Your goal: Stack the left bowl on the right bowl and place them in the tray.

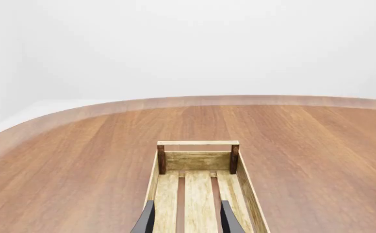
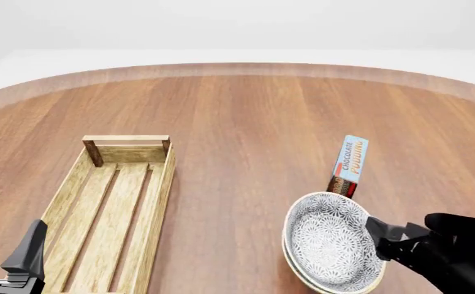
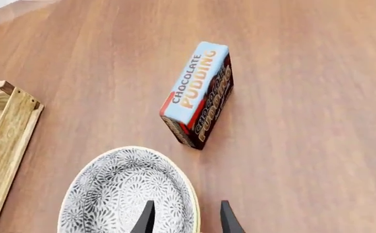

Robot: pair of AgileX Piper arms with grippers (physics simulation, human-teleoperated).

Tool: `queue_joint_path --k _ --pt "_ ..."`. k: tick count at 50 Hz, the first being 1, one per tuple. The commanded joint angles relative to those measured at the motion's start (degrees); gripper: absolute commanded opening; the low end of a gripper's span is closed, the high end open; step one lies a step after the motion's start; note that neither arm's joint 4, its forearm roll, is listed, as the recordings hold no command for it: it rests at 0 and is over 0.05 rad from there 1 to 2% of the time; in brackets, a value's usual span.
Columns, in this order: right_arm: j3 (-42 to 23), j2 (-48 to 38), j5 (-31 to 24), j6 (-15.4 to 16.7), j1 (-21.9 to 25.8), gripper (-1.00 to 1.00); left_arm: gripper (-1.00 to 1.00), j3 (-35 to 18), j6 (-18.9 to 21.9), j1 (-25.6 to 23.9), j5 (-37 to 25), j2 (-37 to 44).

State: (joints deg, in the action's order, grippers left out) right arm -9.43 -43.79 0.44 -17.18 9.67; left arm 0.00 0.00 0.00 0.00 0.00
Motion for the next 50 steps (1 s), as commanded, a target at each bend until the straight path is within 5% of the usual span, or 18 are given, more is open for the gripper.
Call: queue_joint_path --k 1,2,17,50 --pt "-2.66 -5.76 -1.47 8.83 -4.61 1.00 1.00 0.00 0.00 0.00 0.00 0.00" --pt "-3.07 -7.74 -0.78 11.41 -6.09 1.00 1.00 0.00 0.00 0.00 0.00 0.00" --pt "0.53 -14.27 6.65 9.13 -1.04 1.00 1.00 0.00 0.00 0.00 0.00 0.00" --pt "4.89 -22.43 17.93 6.18 1.11 1.00 1.00 0.00 0.00 0.00 0.00 0.00"
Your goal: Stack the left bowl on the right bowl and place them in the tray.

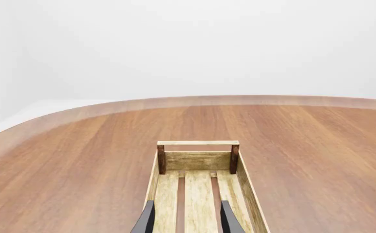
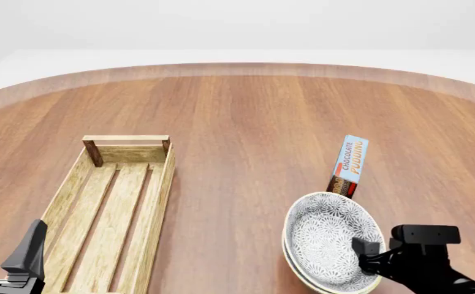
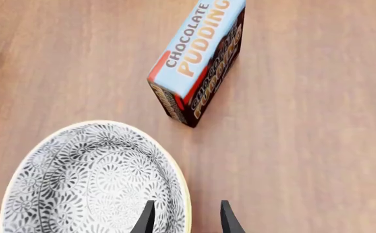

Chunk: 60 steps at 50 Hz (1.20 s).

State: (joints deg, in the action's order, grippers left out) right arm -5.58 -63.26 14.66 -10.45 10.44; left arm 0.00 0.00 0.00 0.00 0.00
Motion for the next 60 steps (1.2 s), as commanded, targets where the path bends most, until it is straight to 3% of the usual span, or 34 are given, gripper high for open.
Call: queue_joint_path --k 1,6,7,26,37,49,60 --pt "1.05 -3.02 3.77 -0.56 0.34 1.00 1.00 0.00 0.00 0.00 0.00 0.00" --pt "1.05 -3.20 3.93 -0.49 0.16 1.00 1.00 0.00 0.00 0.00 0.00 0.00" --pt "1.01 -2.89 3.67 -0.52 0.14 -1.00 1.00 0.00 0.00 0.00 0.00 0.00" --pt "1.67 0.36 2.67 -3.32 1.83 -1.00 1.00 0.00 0.00 0.00 0.00 0.00" --pt "-2.11 14.84 -9.59 -7.25 1.88 -1.00 1.00 0.00 0.00 0.00 0.00 0.00" --pt "-14.97 20.36 -23.70 -4.75 1.17 -1.00 1.00 0.00 0.00 0.00 0.00 0.00" --pt "-25.84 17.16 -29.13 -2.77 1.48 -1.00 1.00 0.00 0.00 0.00 0.00 0.00"
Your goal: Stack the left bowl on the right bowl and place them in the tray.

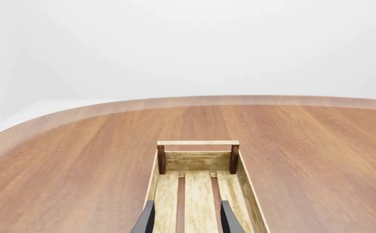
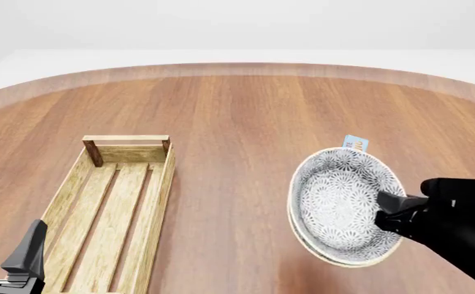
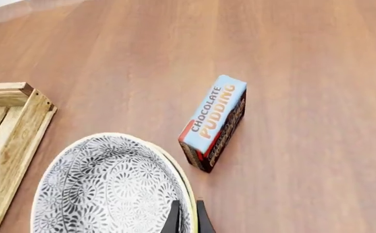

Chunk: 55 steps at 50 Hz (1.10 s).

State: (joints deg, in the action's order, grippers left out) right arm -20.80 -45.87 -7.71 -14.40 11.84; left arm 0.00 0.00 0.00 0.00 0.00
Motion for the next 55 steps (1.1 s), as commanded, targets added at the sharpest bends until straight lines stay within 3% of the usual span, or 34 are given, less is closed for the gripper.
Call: queue_joint_path --k 1,7,33,43,55 --pt "-12.16 -0.79 -7.36 1.39 0.28 -1.00 1.00 0.00 0.00 0.00 0.00 0.00" --pt "-17.69 -4.31 -8.00 1.85 0.81 -1.00 1.00 0.00 0.00 0.00 0.00 0.00" --pt "-48.21 -30.02 -10.80 3.28 12.60 -1.00 1.00 0.00 0.00 0.00 0.00 0.00" --pt "-54.85 -35.45 -10.65 2.01 16.87 -1.00 1.00 0.00 0.00 0.00 0.00 0.00" --pt "-62.25 -40.46 -13.01 2.69 20.24 -1.00 1.00 0.00 0.00 0.00 0.00 0.00"
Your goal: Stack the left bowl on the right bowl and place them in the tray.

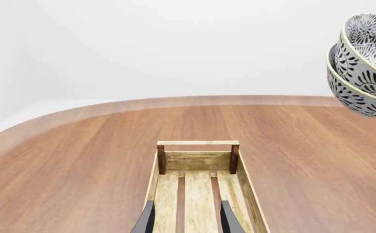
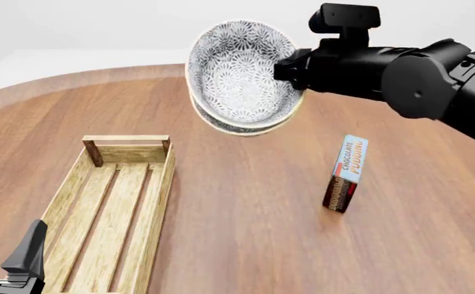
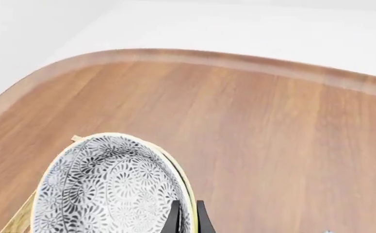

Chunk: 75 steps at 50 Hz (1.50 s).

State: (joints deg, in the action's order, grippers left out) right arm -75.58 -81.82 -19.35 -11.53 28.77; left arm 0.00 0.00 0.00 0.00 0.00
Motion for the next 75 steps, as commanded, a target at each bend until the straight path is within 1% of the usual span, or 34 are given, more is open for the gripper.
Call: queue_joint_path --k 1,9,15,27,36,44,51,66,75 --pt "-8.18 -4.89 -1.55 -0.16 3.66 -1.00 1.00 0.00 0.00 0.00 0.00 0.00" --pt "-11.99 -7.37 -2.27 0.45 4.72 -1.00 1.00 0.00 0.00 0.00 0.00 0.00" --pt "-15.48 -11.55 -1.79 0.84 7.20 -1.00 1.00 0.00 0.00 0.00 0.00 0.00" --pt "-20.20 -17.50 -0.94 0.01 10.92 -1.00 1.00 0.00 0.00 0.00 0.00 0.00" --pt "-25.83 -23.08 -0.58 -0.99 13.44 -1.00 1.00 0.00 0.00 0.00 0.00 0.00" --pt "-29.19 -26.47 0.15 -1.85 15.71 -1.00 1.00 0.00 0.00 0.00 0.00 0.00" --pt "-30.68 -29.29 0.73 -2.66 17.99 -1.00 1.00 0.00 0.00 0.00 0.00 0.00" --pt "-31.47 -32.63 3.95 -4.05 19.53 -1.00 1.00 0.00 0.00 0.00 0.00 0.00" --pt "-32.18 -33.90 4.44 -4.34 20.89 -1.00 1.00 0.00 0.00 0.00 0.00 0.00"
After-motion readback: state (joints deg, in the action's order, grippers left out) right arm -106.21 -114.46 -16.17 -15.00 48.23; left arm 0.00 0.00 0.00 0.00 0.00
